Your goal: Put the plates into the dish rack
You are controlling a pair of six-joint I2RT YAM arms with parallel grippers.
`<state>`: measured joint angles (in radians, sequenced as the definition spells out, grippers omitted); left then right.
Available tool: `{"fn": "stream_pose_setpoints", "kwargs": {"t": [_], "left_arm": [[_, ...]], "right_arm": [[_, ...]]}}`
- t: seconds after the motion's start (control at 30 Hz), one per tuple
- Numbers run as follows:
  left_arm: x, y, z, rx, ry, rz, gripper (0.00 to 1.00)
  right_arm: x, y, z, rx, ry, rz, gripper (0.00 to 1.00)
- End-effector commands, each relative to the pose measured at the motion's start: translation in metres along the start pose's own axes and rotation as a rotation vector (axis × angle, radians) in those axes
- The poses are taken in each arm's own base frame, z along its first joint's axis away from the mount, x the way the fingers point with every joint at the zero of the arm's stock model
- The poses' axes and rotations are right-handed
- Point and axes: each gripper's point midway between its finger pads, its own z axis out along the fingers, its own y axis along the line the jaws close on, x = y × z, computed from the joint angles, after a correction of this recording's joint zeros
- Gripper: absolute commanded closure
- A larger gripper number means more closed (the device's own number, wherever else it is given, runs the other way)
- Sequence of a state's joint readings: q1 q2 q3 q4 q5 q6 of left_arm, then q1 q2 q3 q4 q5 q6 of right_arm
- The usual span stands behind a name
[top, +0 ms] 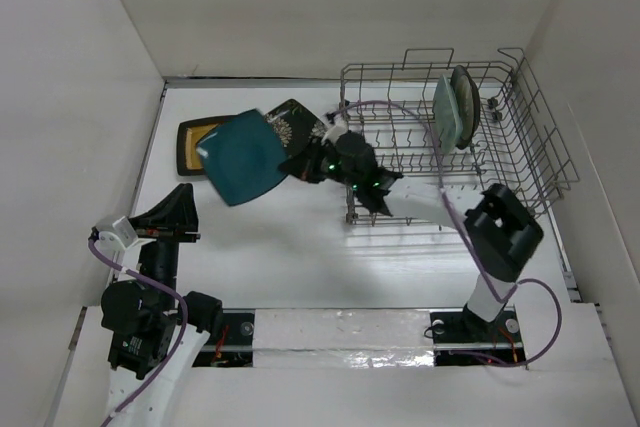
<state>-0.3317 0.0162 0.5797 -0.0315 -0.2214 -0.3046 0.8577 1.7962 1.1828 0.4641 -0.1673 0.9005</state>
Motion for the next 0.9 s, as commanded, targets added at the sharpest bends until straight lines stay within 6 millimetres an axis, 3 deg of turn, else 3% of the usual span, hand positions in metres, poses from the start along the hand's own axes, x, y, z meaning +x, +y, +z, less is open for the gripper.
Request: {"fn": "stream_pose_setpoints", "kwargs": {"t": [0.0,0.03,0.07,0.1,0.13,0.17,0.23,0.27,0.33,0.43,0.47,0.57,0.7,0.87], "left_arm": [[-0.039,-0.012,-0.020,0.070,-0.142,-0.034,0.88],[-0.038,-0.013,-0.021,0.076,-0.142,-0.034,0.87],[-0.040,-0.014,-0.022,0.082,-0.144,-0.035,0.87],[-0.040,-0.014,-0.022,0.086,-0.145,-0.037,0.87],[-0.040,-0.016,-0.023,0.095,-0.144,-0.036,0.87],[-0.040,-0.016,-0.023,0.099,-0.146,-0.037,0.87],[-0.040,-0.017,-0.024,0.106,-0.145,-0.038,0.87],[-0.041,-0.018,-0.025,0.108,-0.151,-0.040,0.87],[-0.040,-0.019,-0.025,0.113,-0.147,-0.039,0.86],[-0.040,-0.019,-0.024,0.116,-0.146,-0.039,0.86],[-0.040,-0.019,-0.024,0.114,-0.145,-0.037,0.86],[-0.039,-0.018,-0.023,0.110,-0.142,-0.036,0.86],[-0.038,-0.018,-0.022,0.108,-0.138,-0.035,0.86],[-0.034,-0.018,-0.019,0.105,-0.122,-0.031,0.86]], "right_arm": [[-0.138,0.032,-0.061,-0.029,-0.395,-0.084,1.00],[-0.152,0.024,-0.076,0.009,-0.428,-0.105,1.00],[-0.178,0.027,-0.103,0.050,-0.508,-0.160,1.00],[-0.200,-0.007,-0.125,0.195,-0.564,-0.168,1.00],[-0.214,-0.016,-0.144,0.259,-0.598,-0.225,1.00],[-0.231,-0.010,-0.172,0.291,-0.658,-0.259,1.00],[-0.257,-0.038,-0.216,0.480,-0.732,-0.293,1.00],[-0.267,-0.035,-0.236,0.527,-0.757,-0.348,1.00],[-0.287,-0.052,-0.273,0.676,-0.806,-0.375,1.00],[-0.309,-0.058,-0.308,0.823,-0.841,-0.441,1.00],[-0.311,-0.074,-0.320,0.918,-0.814,-0.459,1.00],[-0.329,-0.071,-0.337,0.992,-0.814,-0.520,1.00],[-0.341,-0.072,-0.342,1.091,-0.763,-0.579,1.00],[-0.350,-0.077,-0.335,1.148,-0.708,-0.637,1.00]]}}
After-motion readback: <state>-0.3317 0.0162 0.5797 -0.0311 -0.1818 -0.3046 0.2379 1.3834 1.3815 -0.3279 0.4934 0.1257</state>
